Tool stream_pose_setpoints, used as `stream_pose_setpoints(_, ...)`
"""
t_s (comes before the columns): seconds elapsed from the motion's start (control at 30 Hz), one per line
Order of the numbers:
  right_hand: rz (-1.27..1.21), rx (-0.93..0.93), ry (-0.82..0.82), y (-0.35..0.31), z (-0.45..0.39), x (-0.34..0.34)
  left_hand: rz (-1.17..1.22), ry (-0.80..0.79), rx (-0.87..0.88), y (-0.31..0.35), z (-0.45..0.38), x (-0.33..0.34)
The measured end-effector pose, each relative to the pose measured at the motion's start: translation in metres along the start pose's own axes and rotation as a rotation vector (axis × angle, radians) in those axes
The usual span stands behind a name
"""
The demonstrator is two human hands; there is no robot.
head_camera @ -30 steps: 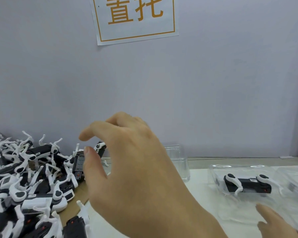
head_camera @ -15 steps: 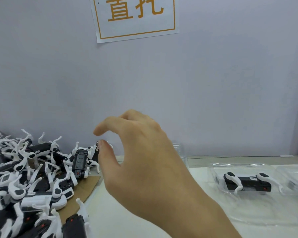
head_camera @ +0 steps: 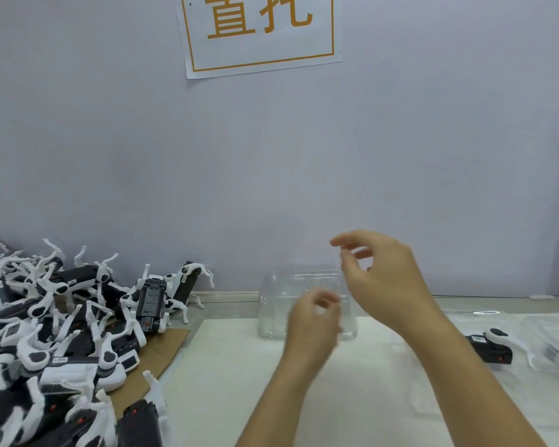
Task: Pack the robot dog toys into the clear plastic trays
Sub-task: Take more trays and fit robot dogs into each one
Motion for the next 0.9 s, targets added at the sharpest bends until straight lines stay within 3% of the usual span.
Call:
stream_pose_setpoints(0.07,0.04,0.072,-0.05,0.02,-0.001,0.007,-0.284,0.089,0.021,-0.011,0.0,-0.015)
stream_pose_setpoints(0.13,0.098,0.123,-0.183,0.034,0.002,0.019,-0.522,-0.023,0.005,-0.028,0.004,-0.029)
stream_pose_setpoints(0.23,0.16,0.148,-0.315,0.044,0.009,0.035,-0.606,-0.133,-0.029,-0.036,0.003,-0.036)
stream_pose_setpoints(0.37,0.238,0.138,-0.381,0.05,0.013,0.048,-0.685,0.03,0.022,-0.03,0.0,-0.04)
stream_pose_setpoints(0.53,0.287,0.078,-0.413,0.056,0.019,0.063,-0.706,0.075,0.063,-0.017,-0.001,-0.043)
stream_pose_setpoints(0.63,0.382,0.07,-0.336,0.062,0.024,0.066,-0.769,-0.018,0.27,-0.001,-0.005,-0.043)
stream_pose_setpoints(0.73,0.364,0.091,-0.141,0.061,0.021,0.06,-0.73,-0.027,0.487,0.014,-0.009,-0.041)
stream_pose_setpoints(0.83,0.228,0.143,-0.022,0.058,0.016,0.054,-0.459,0.097,0.564,0.023,-0.011,-0.038)
stream_pose_setpoints(0.9,0.105,0.188,0.025,0.056,0.015,0.053,-0.246,0.269,0.526,0.026,-0.011,-0.037)
Point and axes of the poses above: each hand's wrist, its own z-axis away from the middle knuckle, its own x-axis out of the palm, y = z × x, the point moved 1 cm from there along -z, towards the middle knuckle, and after that the axes turned 10 degrees about x, right-handed, at the moved point
